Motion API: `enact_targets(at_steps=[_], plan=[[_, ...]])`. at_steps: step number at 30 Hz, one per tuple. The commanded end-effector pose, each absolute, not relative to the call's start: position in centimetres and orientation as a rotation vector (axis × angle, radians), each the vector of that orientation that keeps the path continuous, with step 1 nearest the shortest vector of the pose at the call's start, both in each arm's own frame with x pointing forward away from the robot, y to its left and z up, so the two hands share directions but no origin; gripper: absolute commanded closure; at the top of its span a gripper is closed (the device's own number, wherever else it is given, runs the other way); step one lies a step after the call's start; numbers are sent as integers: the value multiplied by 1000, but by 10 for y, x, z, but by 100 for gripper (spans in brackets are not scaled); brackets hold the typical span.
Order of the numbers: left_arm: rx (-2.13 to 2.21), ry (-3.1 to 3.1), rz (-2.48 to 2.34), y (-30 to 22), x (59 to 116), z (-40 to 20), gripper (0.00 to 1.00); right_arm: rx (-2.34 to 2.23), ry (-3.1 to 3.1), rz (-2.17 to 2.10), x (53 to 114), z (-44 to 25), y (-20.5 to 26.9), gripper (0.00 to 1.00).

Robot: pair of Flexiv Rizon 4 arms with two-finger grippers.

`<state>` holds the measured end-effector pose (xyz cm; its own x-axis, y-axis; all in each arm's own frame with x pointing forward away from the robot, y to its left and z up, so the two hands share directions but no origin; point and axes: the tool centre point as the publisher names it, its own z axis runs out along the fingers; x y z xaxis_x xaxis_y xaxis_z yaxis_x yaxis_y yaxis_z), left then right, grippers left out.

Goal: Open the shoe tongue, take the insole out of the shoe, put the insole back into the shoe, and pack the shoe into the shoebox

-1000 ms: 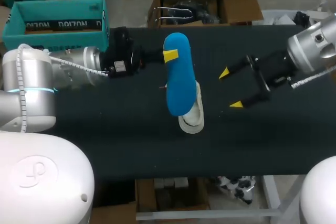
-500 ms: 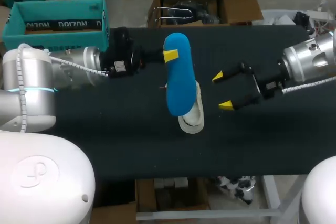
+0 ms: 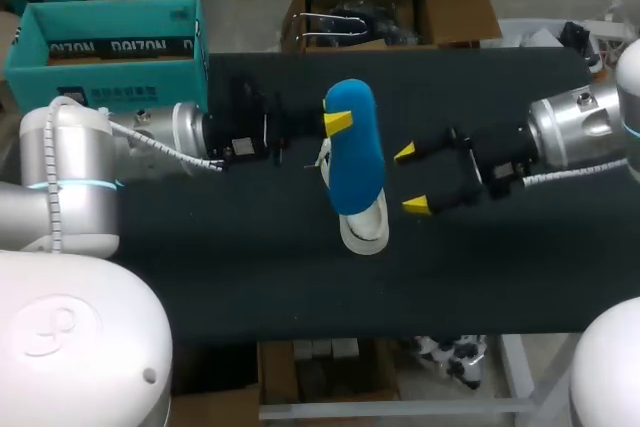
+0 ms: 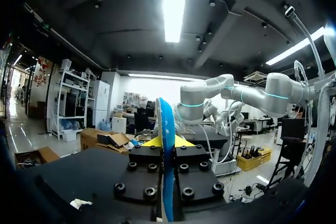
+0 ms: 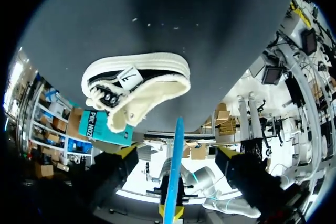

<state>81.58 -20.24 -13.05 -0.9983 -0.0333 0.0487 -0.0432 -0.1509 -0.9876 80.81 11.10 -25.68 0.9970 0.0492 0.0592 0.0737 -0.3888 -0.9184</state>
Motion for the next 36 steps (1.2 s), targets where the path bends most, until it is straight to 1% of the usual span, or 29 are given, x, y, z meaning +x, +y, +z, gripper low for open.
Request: enact_targets(at_steps=[1,5,6,8,9,11,14,15,17,25,26,27,29,34,35,36], plan=[[19,-1963,2416,-211,822,-144,100,-1925,-92,-40,809,-269,122,0],[-60,-1936,2421,-215,822,-149,100,-1884,-107,-65,811,-273,128,0],[-71,-1922,2422,-216,822,-150,100,-1869,-112,-72,812,-273,129,7],[-100,-1931,2418,-218,822,-152,100,-1865,-108,-75,813,-274,131,27],[-112,-1928,2424,-219,822,-153,100,-1856,-109,-77,813,-275,132,33],[-134,-1915,2420,-220,822,-154,100,-1845,-106,-85,814,-276,133,49],[-166,-1913,2416,-220,821,-155,100,-1831,-106,-98,814,-276,133,60],[-176,-1915,2415,-221,821,-155,100,-1829,-105,-101,814,-276,133,62],[-184,-1906,2413,-221,821,-155,100,-1824,-103,-108,814,-277,133,62],[-199,-1915,2398,-222,819,-162,100,-1805,-115,-122,816,-277,132,70],[-199,-1915,2397,-222,819,-162,100,-1805,-118,-125,816,-276,131,73],[-198,-1915,2398,-221,819,-163,100,-1805,-120,-126,816,-276,131,80],[-197,-1916,2396,-220,820,-164,100,-1805,-125,-133,817,-275,130,100],[-198,-1929,2378,-218,820,-165,100,-1787,-153,-137,817,-275,129,100],[-200,-1935,2371,-217,820,-165,82,-1784,-156,-143,817,-276,129,100],[-206,-1944,2363,-215,820,-165,49,-1778,-166,-148,816,-276,128,100]])
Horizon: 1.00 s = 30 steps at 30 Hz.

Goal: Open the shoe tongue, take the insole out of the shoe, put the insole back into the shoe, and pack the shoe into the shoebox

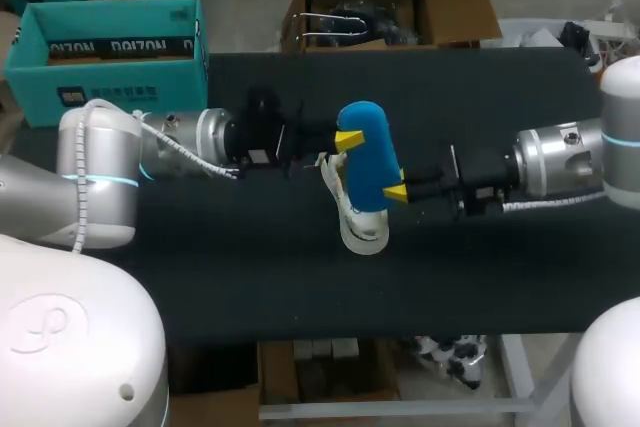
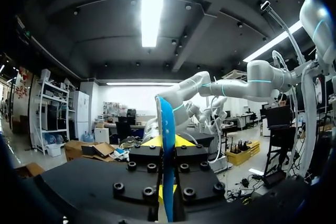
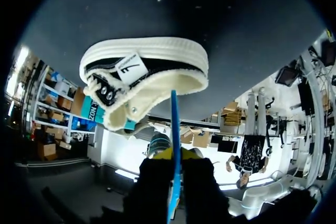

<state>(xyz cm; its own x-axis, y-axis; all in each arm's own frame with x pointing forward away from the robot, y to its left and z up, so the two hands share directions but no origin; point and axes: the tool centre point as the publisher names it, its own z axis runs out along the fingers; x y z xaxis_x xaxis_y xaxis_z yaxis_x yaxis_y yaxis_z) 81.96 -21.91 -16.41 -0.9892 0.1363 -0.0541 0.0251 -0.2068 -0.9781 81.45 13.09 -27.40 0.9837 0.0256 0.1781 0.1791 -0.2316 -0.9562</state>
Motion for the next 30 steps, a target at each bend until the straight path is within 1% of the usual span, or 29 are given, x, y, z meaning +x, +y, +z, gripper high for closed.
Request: enact_targets(at_steps=[1,6,11,14,17,30], plan=[[-219,-1953,2349,-214,820,-164,0,-1762,-190,-157,815,-277,127,100],[-301,-1991,2238,-198,824,-155,0,-1744,-196,-170,806,-277,125,100],[-479,-2081,1838,-171,828,-156,0,-1737,-224,-152,793,-274,127,100],[-526,-2094,1698,-153,831,-156,0,-1736,-236,-142,785,-271,128,100],[-500,-2095,1655,-138,838,-153,0,-1700,-280,-96,777,-270,128,100],[-500,-2095,1655,-138,838,-153,0,-1662,-316,-55,772,-270,131,100]])
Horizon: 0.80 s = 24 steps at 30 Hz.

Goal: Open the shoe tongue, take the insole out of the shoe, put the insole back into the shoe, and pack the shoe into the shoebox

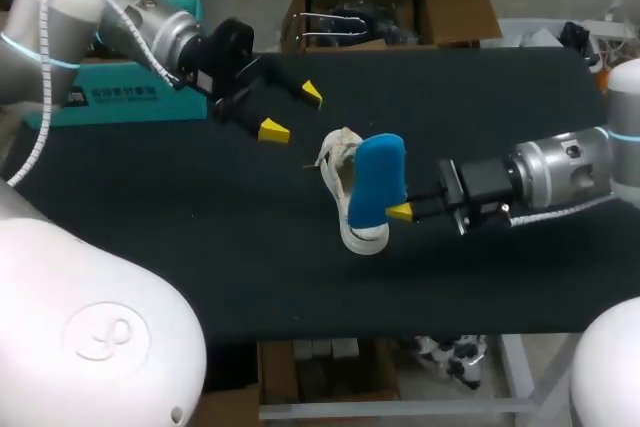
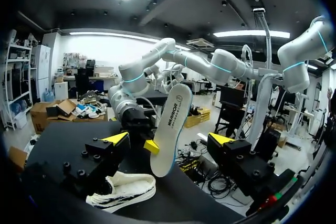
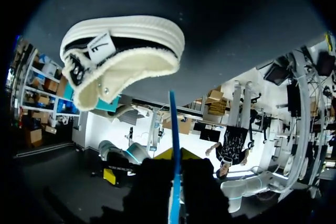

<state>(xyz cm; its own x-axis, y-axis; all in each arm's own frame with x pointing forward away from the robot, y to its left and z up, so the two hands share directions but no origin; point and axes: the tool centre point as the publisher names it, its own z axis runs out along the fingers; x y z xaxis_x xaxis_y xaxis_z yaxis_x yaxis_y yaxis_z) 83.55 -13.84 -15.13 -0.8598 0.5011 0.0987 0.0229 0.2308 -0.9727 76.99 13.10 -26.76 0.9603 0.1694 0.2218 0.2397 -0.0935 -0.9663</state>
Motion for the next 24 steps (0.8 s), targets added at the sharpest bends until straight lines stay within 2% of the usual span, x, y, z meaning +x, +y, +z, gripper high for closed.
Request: enact_targets(at_steps=[1,5,8,24], plan=[[-500,-2095,1655,-138,838,-153,0,-1662,-316,-55,772,-270,131,100],[-917,-2026,1481,-147,850,-158,0,-1623,-369,-88,771,-268,131,100],[-1049,-1983,1416,-143,858,-161,0,-1615,-390,-105,764,-267,130,100],[-1169,-1880,1240,-129,882,-184,0,-1626,-489,-55,731,-260,135,100]])
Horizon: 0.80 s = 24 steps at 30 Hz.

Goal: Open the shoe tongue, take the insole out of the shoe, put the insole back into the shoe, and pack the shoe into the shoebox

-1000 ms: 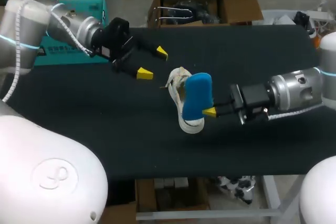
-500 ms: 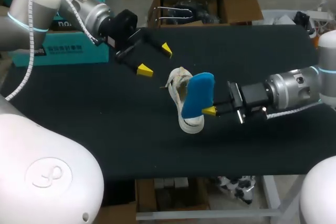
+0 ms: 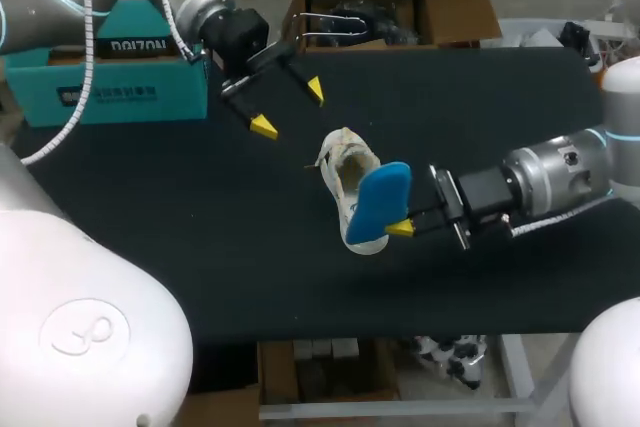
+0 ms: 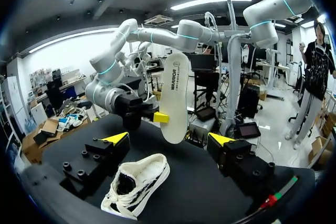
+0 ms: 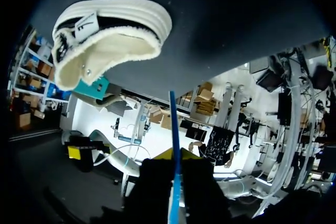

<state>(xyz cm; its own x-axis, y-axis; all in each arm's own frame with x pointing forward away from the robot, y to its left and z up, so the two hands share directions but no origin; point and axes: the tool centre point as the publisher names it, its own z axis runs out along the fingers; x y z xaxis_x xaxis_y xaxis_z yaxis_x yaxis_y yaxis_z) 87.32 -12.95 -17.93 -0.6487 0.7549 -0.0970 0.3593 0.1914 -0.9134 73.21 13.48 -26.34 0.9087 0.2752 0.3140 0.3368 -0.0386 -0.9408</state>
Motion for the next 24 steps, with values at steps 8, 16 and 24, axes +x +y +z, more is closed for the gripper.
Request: enact_targets(at_steps=[8,16,24], plan=[[-1165,-1879,1224,-126,880,-193,0,-1624,-519,-21,731,-257,131,100],[-1173,-1883,1218,-123,877,-196,0,-1599,-563,14,729,-257,129,100],[-1173,-1883,1218,-123,877,-196,0,-1599,-563,14,729,-257,129,100]])
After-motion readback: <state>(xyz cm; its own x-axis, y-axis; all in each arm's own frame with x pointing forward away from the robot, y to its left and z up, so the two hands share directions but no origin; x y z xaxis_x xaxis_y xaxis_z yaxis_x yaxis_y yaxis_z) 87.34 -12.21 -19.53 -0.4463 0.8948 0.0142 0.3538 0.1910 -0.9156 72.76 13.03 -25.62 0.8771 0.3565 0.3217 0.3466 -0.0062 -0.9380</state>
